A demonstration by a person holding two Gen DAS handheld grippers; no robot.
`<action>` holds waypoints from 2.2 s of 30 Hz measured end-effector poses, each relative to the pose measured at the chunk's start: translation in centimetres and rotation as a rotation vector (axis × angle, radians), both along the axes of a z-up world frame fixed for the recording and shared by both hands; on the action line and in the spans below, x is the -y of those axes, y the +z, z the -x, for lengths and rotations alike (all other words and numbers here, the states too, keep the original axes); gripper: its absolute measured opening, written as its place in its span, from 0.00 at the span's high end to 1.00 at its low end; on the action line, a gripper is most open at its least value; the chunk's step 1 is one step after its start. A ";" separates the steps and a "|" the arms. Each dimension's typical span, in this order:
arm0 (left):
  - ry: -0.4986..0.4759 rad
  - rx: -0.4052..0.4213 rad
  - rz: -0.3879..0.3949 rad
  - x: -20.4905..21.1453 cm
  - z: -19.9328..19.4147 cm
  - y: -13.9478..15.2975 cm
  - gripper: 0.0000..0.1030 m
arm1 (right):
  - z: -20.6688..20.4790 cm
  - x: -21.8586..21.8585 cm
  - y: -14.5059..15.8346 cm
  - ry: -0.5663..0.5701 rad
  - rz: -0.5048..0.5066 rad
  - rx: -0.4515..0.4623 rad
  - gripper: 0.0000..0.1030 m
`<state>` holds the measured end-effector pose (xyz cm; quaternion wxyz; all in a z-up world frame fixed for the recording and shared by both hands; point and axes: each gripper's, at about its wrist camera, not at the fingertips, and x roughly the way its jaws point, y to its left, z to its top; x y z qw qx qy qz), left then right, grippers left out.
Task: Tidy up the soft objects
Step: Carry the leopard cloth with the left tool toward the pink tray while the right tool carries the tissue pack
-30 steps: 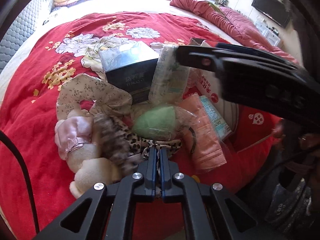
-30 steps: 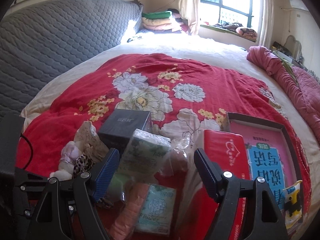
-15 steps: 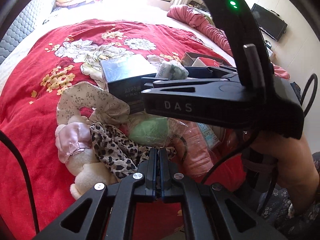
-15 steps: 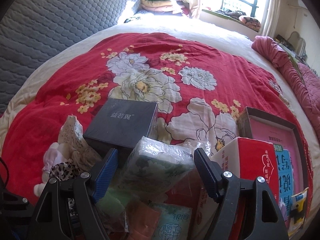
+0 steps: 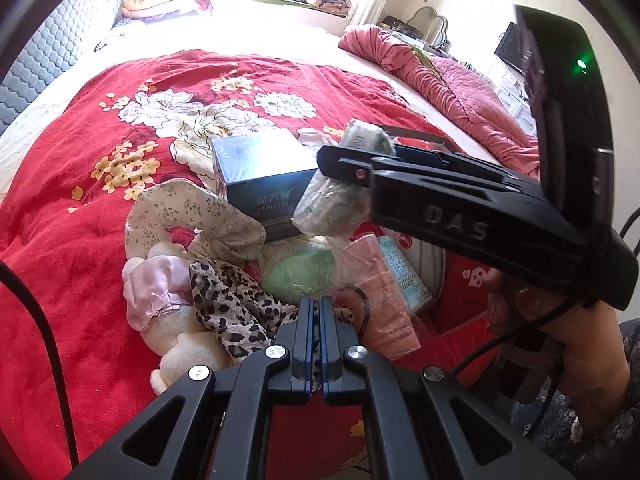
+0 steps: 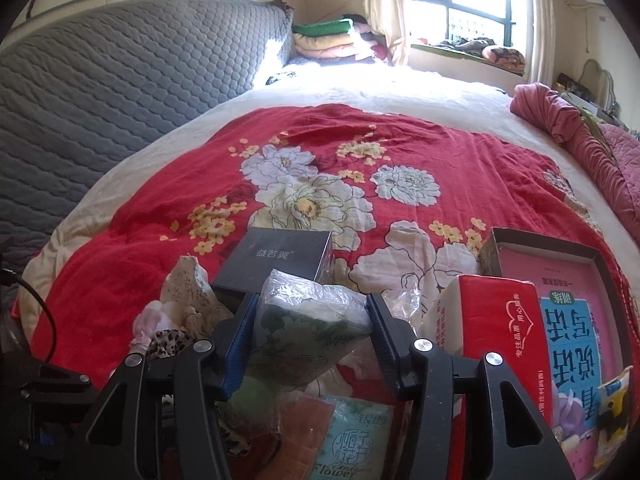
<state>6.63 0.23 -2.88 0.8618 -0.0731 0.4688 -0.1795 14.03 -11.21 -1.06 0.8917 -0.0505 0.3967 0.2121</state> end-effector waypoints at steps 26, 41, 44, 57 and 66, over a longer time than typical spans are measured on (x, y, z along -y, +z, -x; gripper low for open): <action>-0.046 -0.059 -0.182 2.3 1.6 -1.1 0.59 | 3.2 4.2 4.4 -0.031 -0.135 0.059 0.46; -0.041 -0.067 -0.301 3.9 0.5 -2.8 0.98 | 4.4 6.5 6.2 -0.071 -0.207 0.081 0.46; -0.010 -0.055 -0.228 2.9 0.7 -1.1 0.98 | 4.7 6.9 6.6 -0.072 -0.215 0.088 0.46; 0.029 0.080 -0.103 3.2 1.1 6.8 0.98 | 5.7 9.1 8.1 -0.099 -0.256 0.120 0.46; -0.006 0.143 -0.094 6.3 0.8 10.0 0.98 | 6.5 11.9 9.4 -0.149 -0.279 0.161 0.46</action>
